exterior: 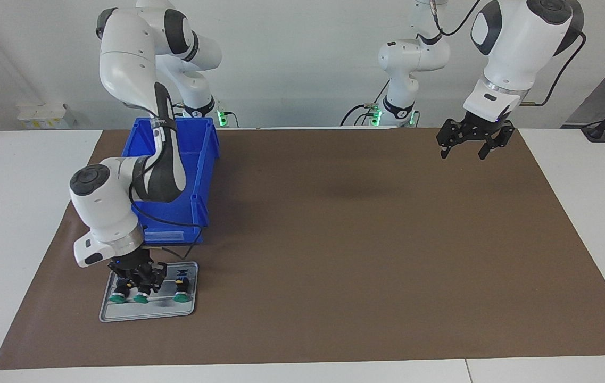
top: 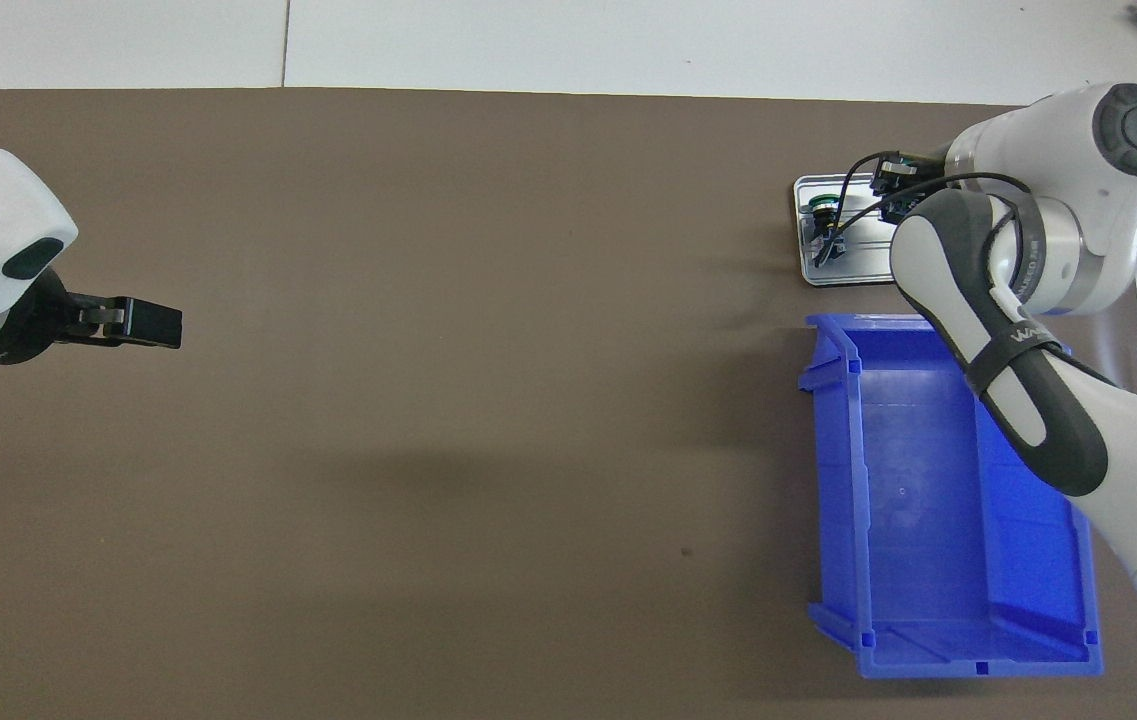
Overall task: Place and press button with both arms
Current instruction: 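Reach the right gripper to the metal tray and grasp a button part, then carry the button part with the right gripper and set it on the mat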
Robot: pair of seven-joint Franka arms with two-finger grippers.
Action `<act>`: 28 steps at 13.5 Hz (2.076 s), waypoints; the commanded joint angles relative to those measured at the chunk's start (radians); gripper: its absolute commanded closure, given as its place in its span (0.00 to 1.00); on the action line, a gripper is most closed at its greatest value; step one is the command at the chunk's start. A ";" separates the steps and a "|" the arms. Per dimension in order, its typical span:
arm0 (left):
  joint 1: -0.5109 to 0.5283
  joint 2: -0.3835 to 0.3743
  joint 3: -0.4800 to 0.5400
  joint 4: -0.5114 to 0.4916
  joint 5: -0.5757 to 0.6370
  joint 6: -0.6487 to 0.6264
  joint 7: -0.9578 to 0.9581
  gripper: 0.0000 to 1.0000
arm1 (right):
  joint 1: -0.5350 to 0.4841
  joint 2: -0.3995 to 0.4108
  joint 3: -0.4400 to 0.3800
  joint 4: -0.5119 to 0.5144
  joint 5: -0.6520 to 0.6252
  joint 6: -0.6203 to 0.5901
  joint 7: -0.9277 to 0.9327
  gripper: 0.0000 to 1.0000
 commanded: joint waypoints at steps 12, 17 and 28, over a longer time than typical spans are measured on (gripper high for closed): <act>0.016 -0.032 -0.008 -0.036 -0.011 0.012 0.010 0.00 | 0.472 -0.085 0.006 0.083 -0.199 -0.289 1.536 1.00; 0.016 -0.032 -0.008 -0.036 -0.011 0.012 0.010 0.00 | 0.668 0.045 0.008 0.100 -0.302 -0.276 1.876 1.00; 0.016 -0.032 -0.008 -0.036 -0.011 0.012 0.010 0.00 | 0.727 0.045 0.008 -0.069 -0.328 -0.109 1.989 0.86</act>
